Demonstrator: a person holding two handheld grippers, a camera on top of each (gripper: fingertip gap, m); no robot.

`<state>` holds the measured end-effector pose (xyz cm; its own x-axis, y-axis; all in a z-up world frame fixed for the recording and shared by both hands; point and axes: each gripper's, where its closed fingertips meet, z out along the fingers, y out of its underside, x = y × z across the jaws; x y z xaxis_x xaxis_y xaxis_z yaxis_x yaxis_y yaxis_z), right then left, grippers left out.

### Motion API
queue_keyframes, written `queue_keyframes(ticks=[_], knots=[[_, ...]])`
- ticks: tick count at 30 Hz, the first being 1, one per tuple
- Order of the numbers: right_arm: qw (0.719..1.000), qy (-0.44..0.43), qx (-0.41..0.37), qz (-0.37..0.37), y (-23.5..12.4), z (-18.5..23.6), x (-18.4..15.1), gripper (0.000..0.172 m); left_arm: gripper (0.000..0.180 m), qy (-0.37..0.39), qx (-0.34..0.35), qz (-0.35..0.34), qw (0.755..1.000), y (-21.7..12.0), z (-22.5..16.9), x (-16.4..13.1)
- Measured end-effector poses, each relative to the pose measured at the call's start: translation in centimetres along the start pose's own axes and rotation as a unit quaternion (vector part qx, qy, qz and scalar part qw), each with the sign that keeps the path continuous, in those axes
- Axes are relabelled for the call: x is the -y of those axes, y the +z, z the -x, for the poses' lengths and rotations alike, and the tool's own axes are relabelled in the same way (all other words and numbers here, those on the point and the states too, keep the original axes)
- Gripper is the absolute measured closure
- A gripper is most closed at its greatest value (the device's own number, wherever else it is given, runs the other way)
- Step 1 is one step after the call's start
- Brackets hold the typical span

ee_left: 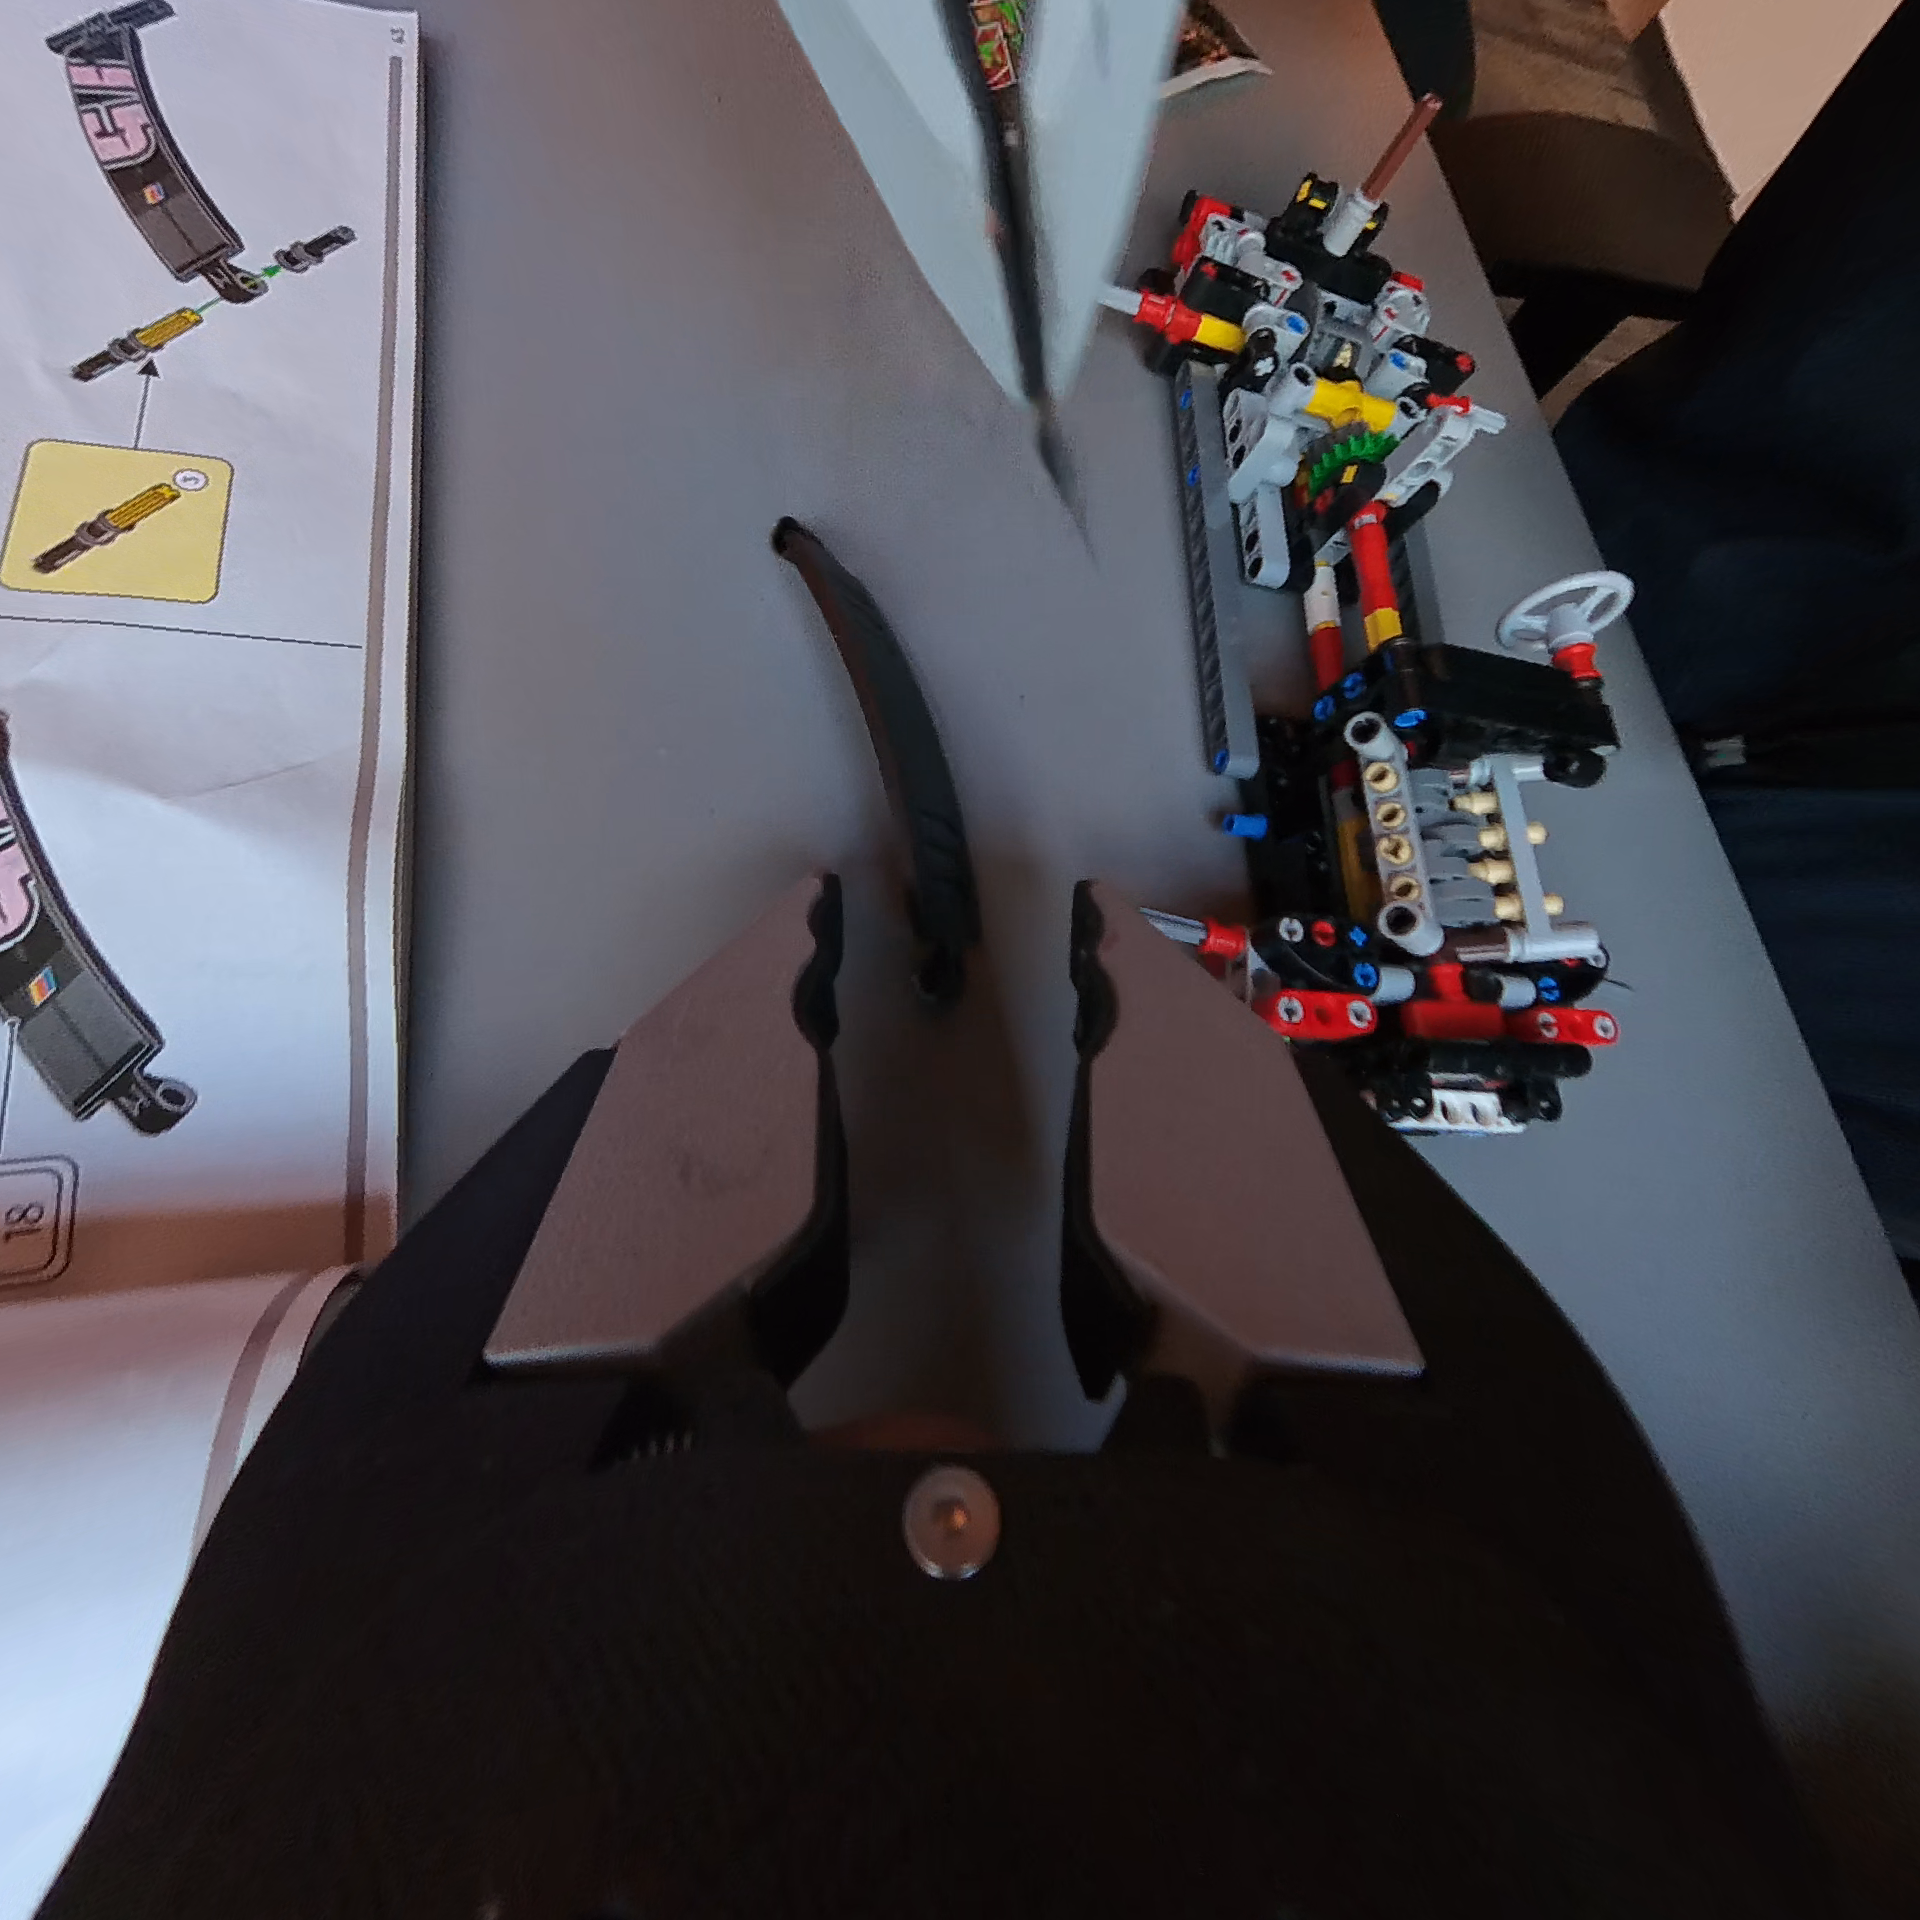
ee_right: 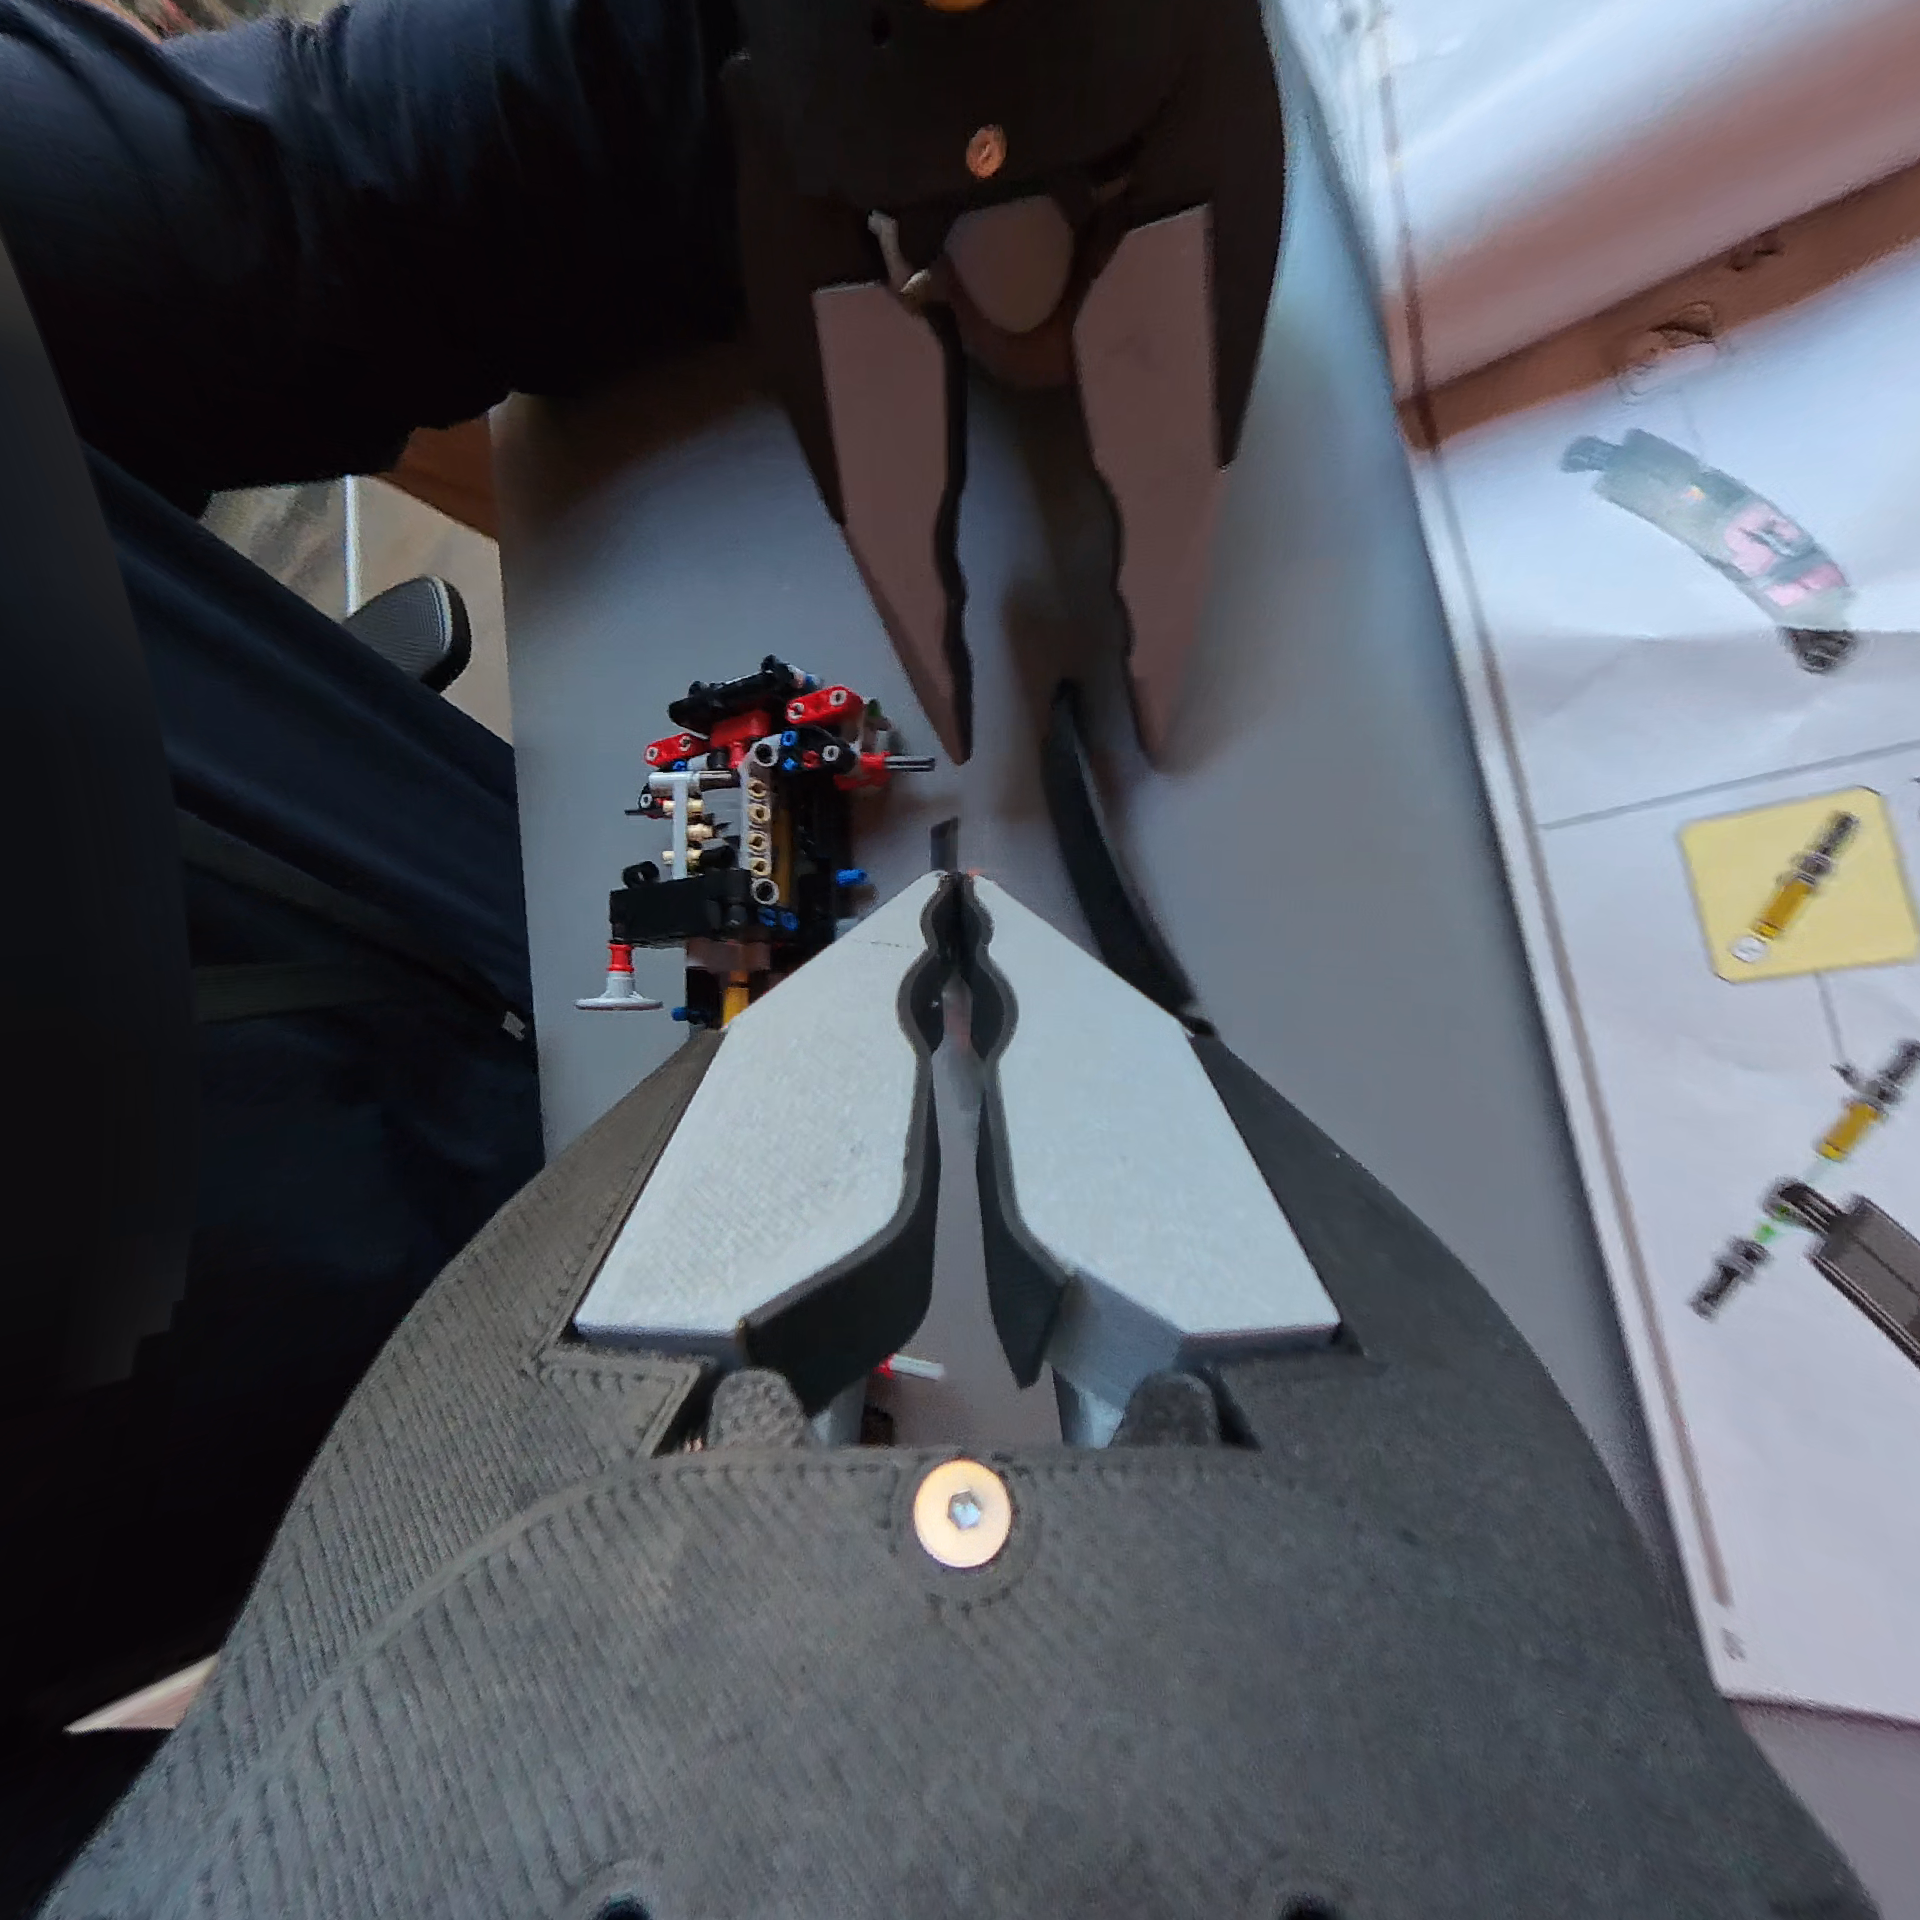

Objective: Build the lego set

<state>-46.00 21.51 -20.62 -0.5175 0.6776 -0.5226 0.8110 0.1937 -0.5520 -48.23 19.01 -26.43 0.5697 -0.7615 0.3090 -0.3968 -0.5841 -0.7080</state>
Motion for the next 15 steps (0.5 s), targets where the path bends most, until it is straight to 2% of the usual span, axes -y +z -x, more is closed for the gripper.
queue_keyframes(ticks=[5, 15], knots=[[0.999, -0.024, -0.007, 0.039, 1.9, 1.3, 0.6, 0.172, 0.138, 0.000, -0.004, 0.005, 1.000, -0.3, 0.0, -0.5], [0.989, -0.048, -0.064, 0.124, 5.0, -1.5, -0.4, 0.172, 0.140, 0.001, -0.022, -0.001, 1.000, -0.1, -0.4, -0.4]])
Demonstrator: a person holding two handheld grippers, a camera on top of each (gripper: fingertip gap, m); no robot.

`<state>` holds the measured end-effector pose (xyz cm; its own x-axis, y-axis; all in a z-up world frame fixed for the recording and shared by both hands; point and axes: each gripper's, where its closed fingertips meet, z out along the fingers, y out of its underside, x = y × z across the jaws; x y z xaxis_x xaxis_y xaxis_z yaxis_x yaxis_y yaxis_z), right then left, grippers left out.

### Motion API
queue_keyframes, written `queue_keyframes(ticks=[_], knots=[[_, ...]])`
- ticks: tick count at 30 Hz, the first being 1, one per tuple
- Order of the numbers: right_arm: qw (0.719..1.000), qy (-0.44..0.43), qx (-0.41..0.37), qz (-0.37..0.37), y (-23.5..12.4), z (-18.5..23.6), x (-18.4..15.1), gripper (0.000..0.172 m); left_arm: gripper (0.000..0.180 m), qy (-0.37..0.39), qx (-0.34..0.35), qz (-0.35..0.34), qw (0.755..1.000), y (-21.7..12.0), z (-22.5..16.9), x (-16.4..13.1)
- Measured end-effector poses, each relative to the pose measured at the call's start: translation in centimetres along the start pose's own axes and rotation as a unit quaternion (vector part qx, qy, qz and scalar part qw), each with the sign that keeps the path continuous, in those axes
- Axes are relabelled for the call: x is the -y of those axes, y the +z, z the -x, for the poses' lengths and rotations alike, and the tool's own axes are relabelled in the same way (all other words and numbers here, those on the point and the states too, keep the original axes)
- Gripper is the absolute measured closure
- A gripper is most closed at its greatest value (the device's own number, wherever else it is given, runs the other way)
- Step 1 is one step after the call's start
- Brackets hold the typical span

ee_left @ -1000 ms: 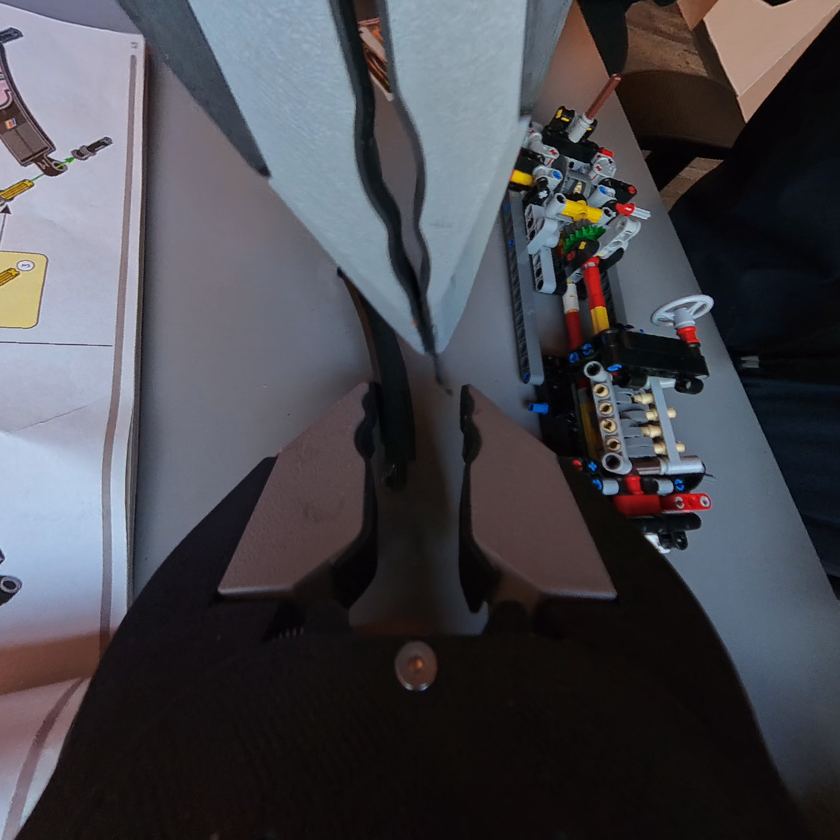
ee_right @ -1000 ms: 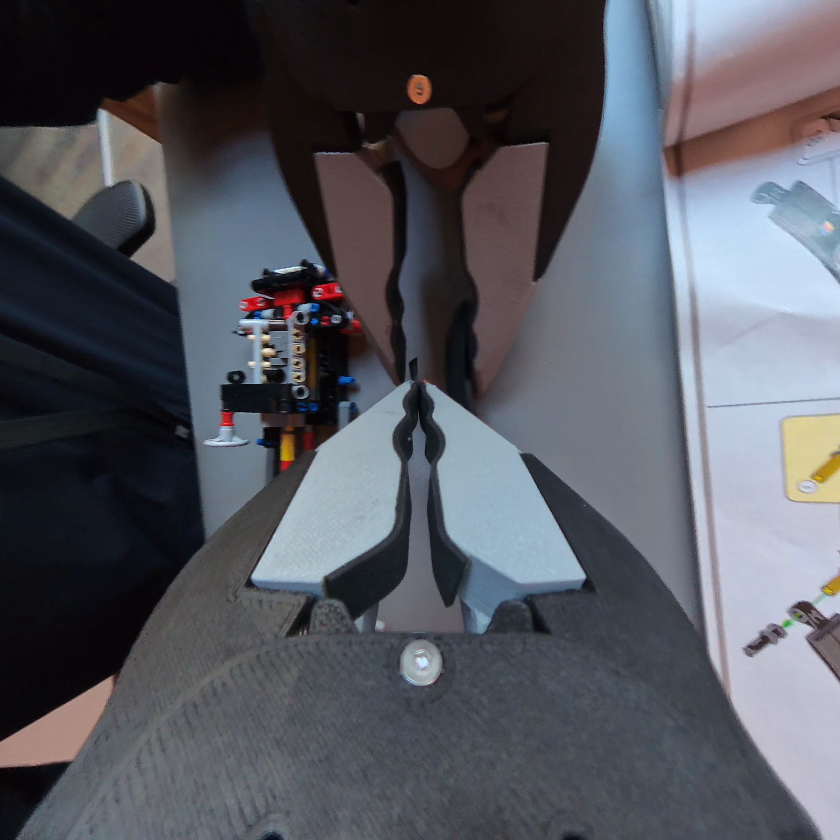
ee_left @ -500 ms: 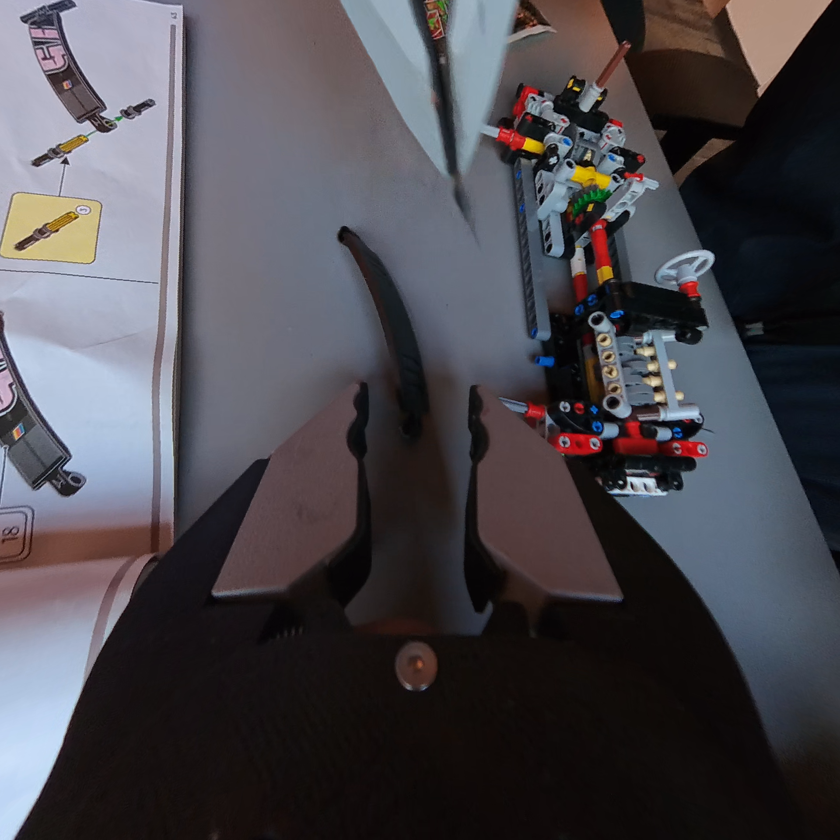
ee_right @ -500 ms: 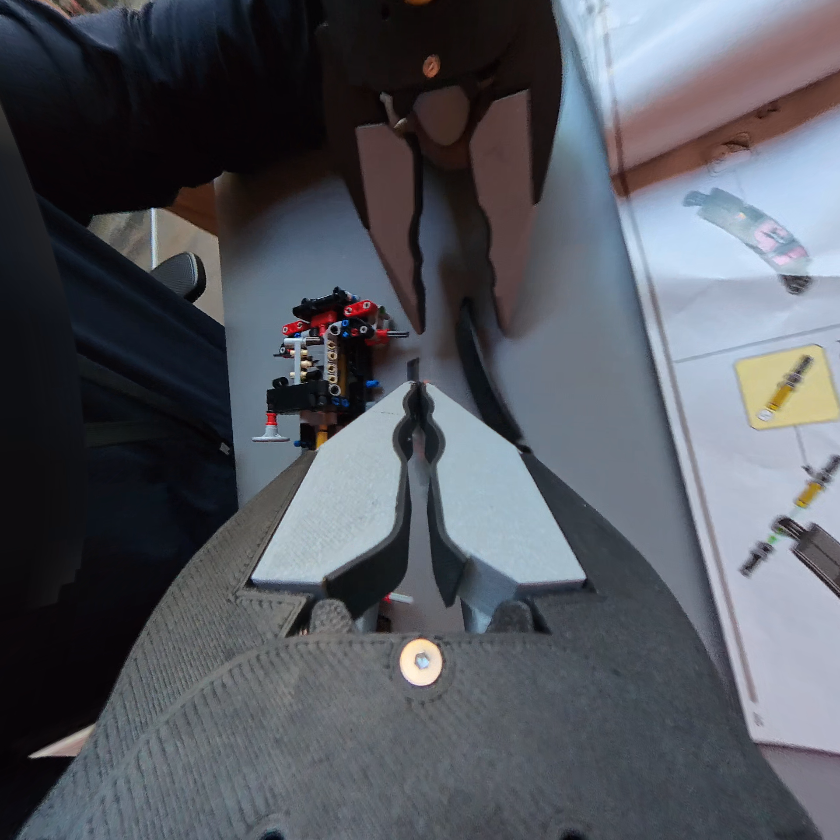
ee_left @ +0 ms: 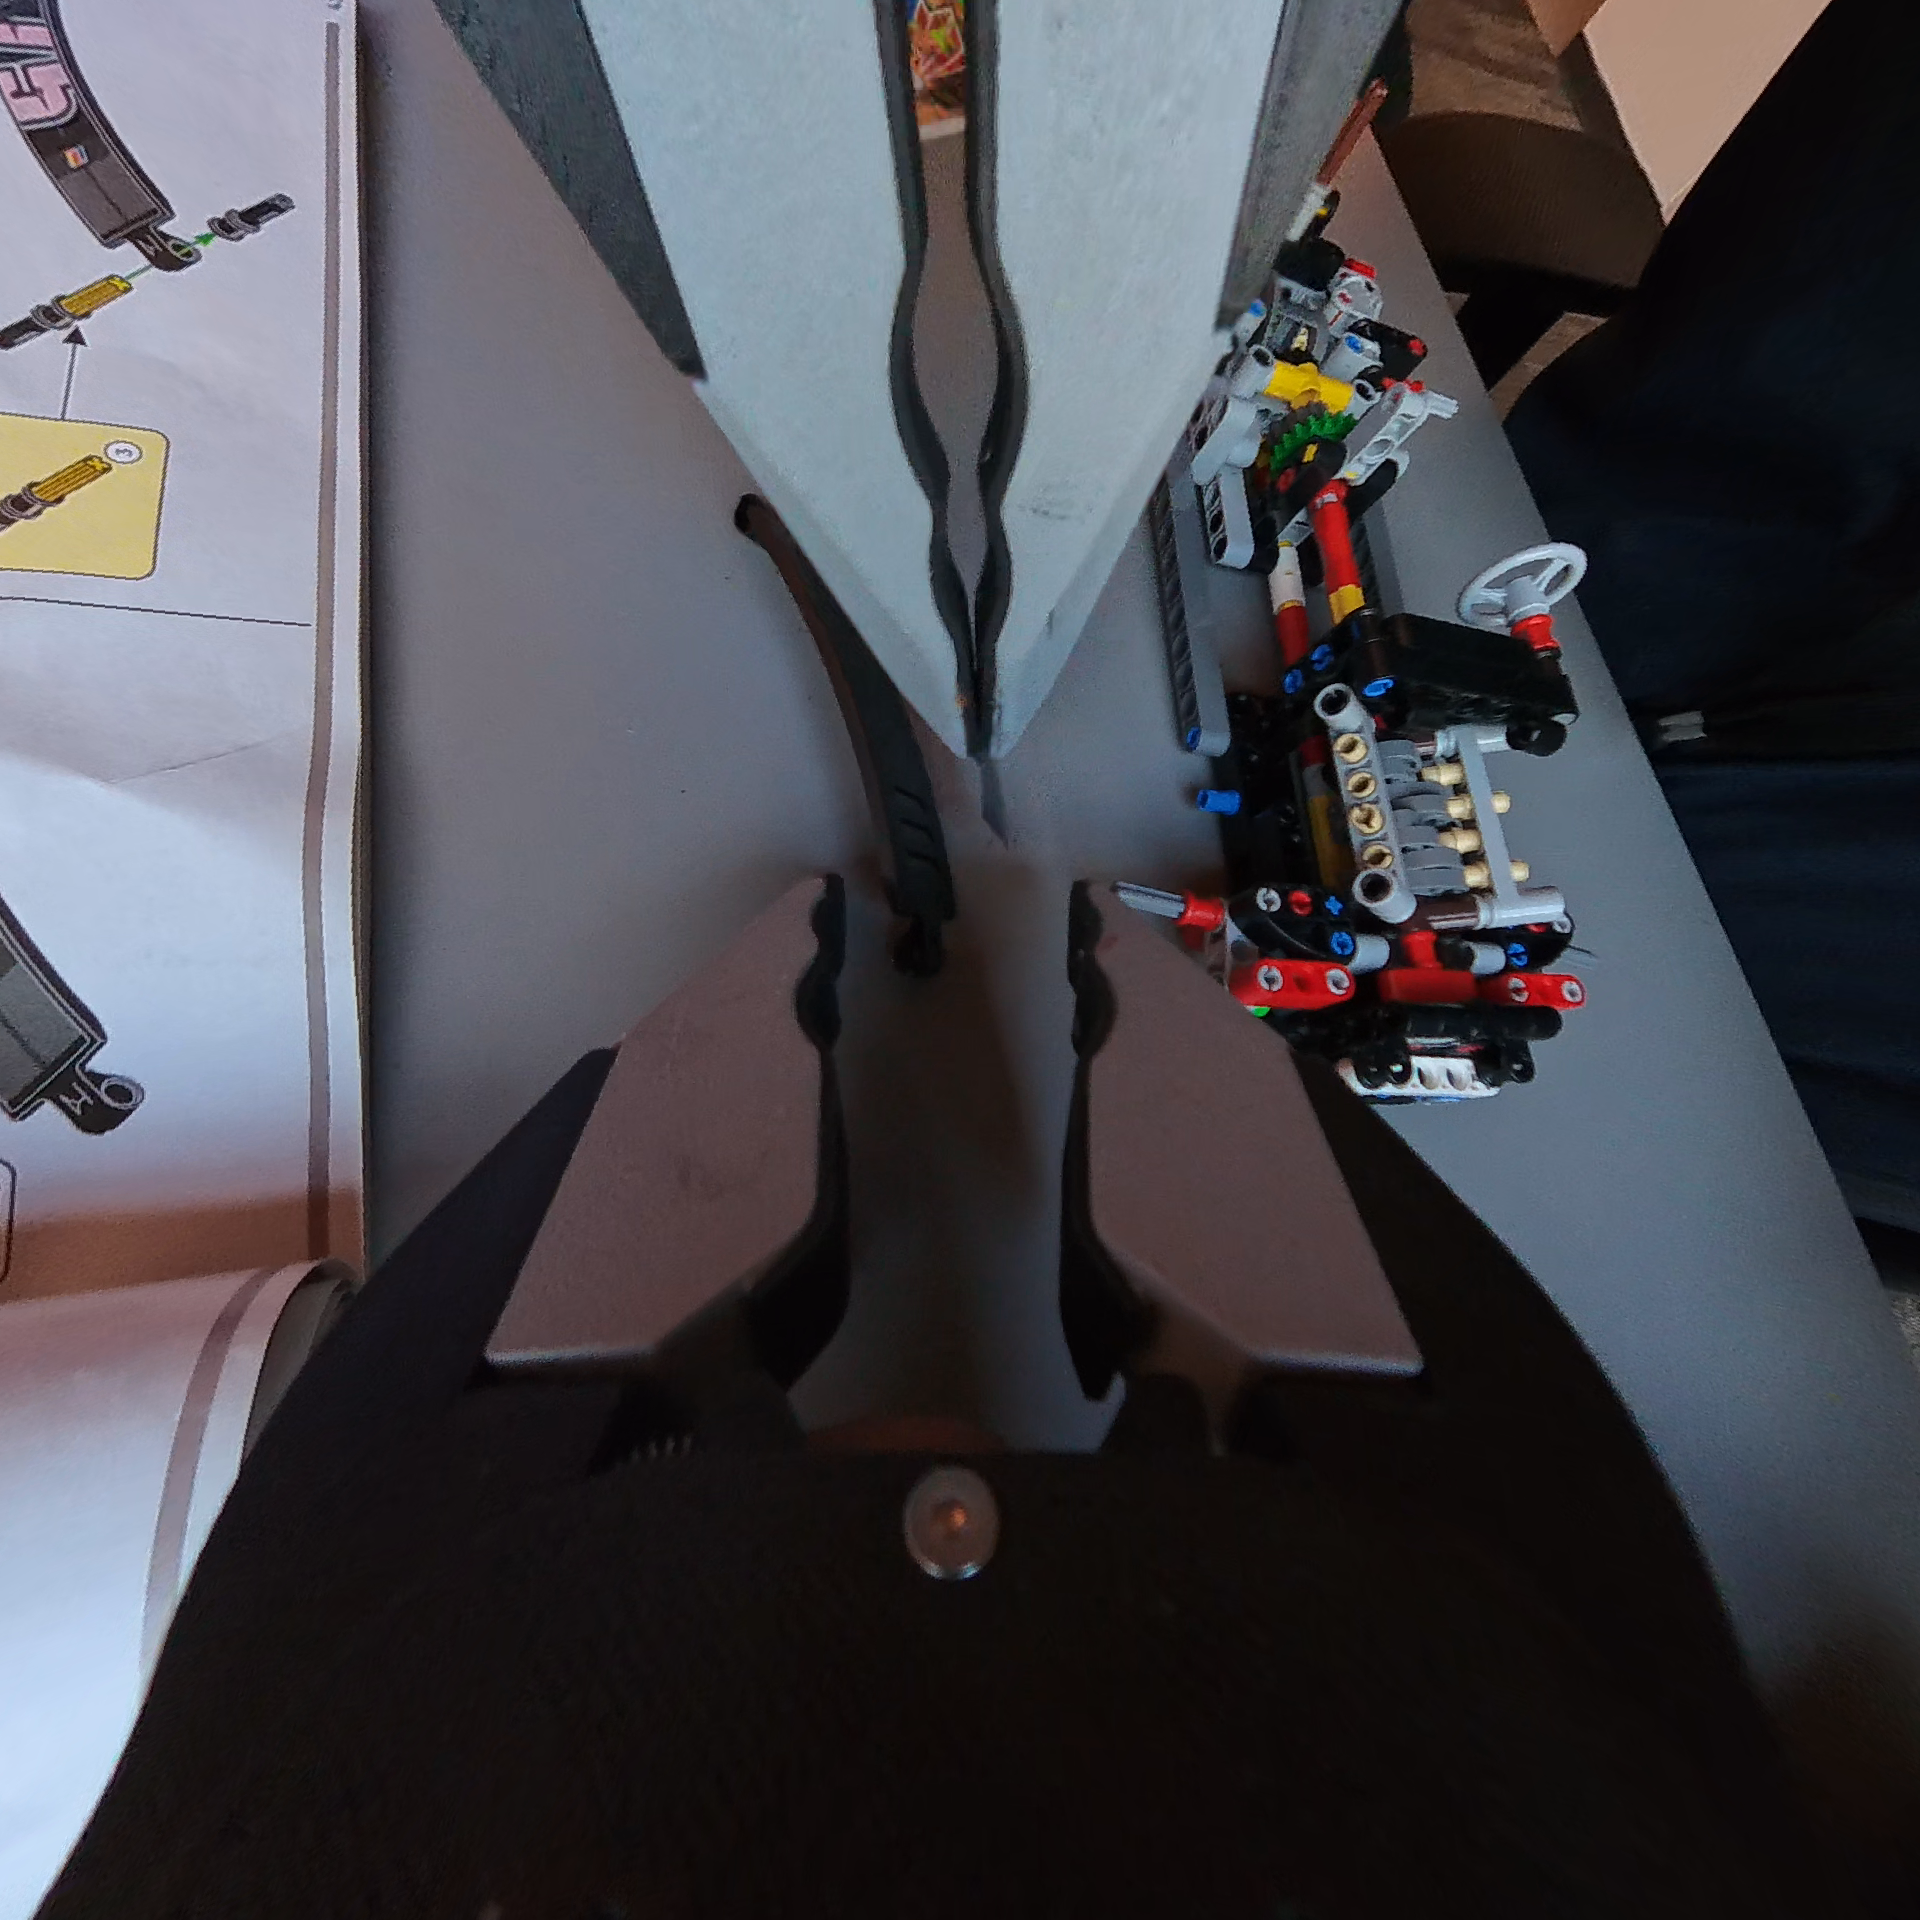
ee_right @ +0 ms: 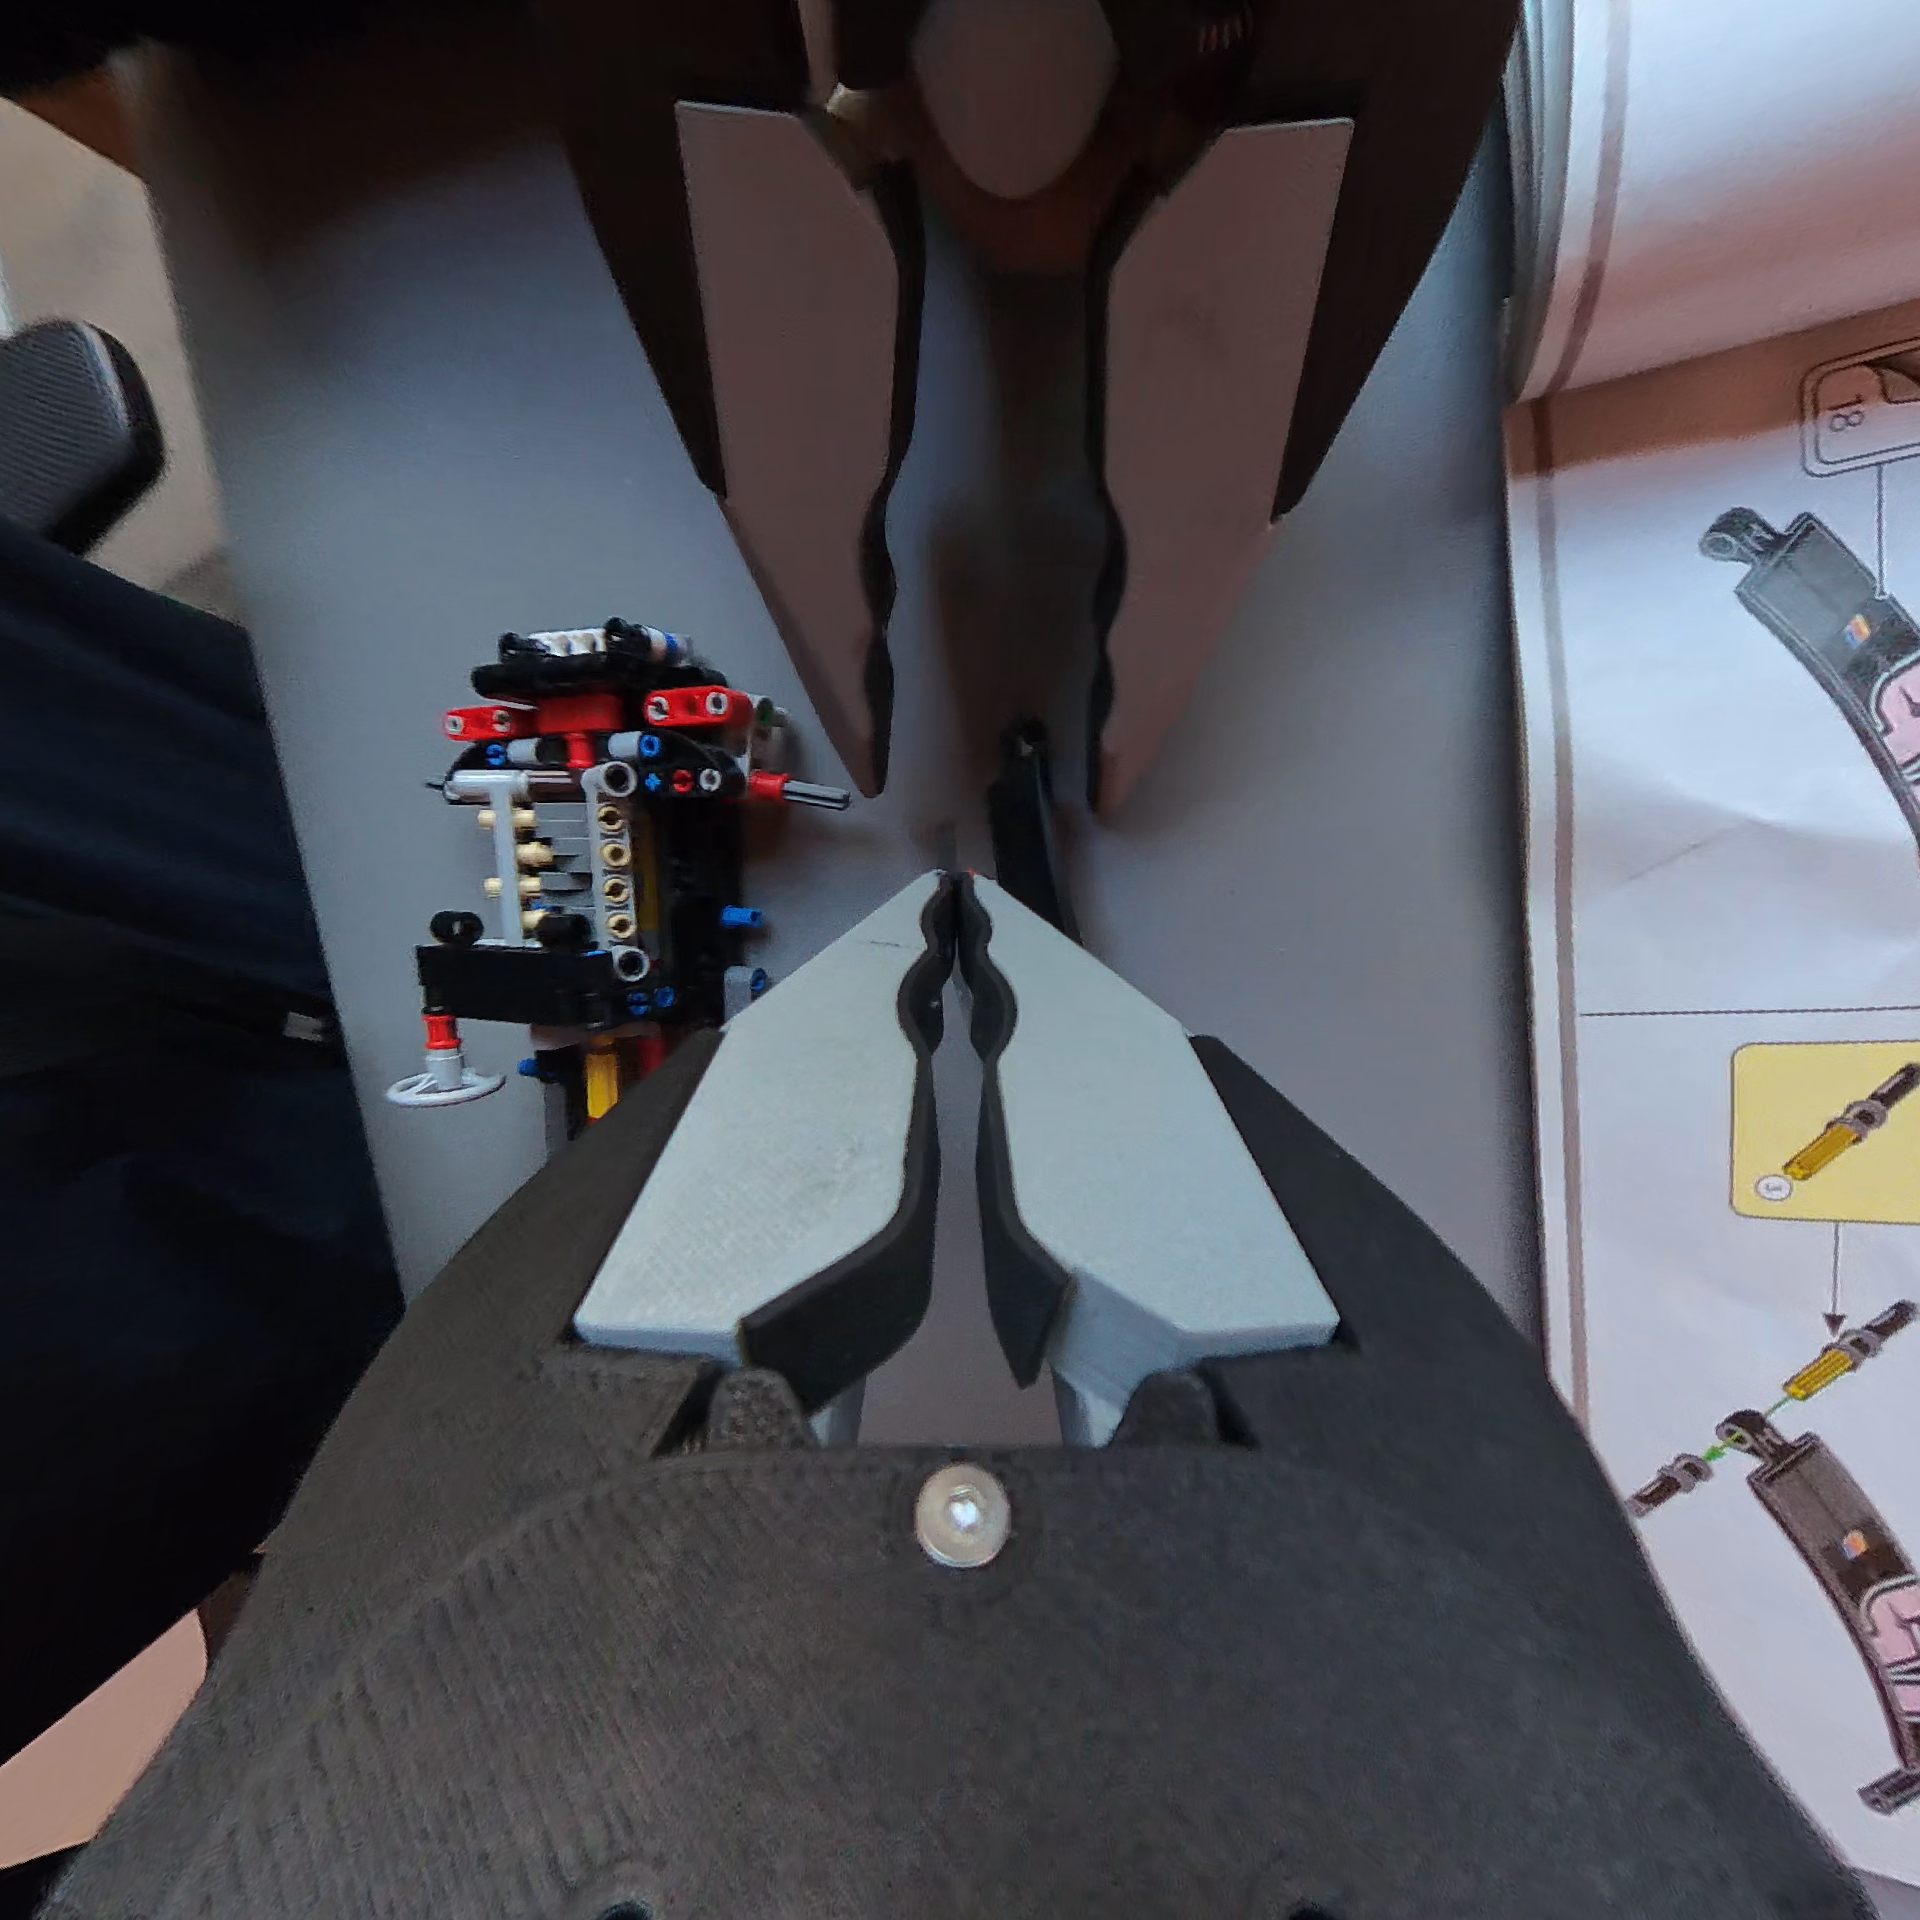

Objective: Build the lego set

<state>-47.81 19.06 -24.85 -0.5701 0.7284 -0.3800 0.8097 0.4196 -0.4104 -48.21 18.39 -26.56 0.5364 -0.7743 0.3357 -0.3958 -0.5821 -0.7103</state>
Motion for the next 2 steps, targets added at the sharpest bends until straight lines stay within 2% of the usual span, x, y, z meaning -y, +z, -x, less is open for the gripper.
queue_keyframes(ticks=[2], knots=[[1.000, -0.002, -0.001, 0.004, 0.15, 0.07, 0.09, 0.172, 0.141, -0.002, -0.002, 0.000, 1.000, 0.06, 0.01, 0.05]])
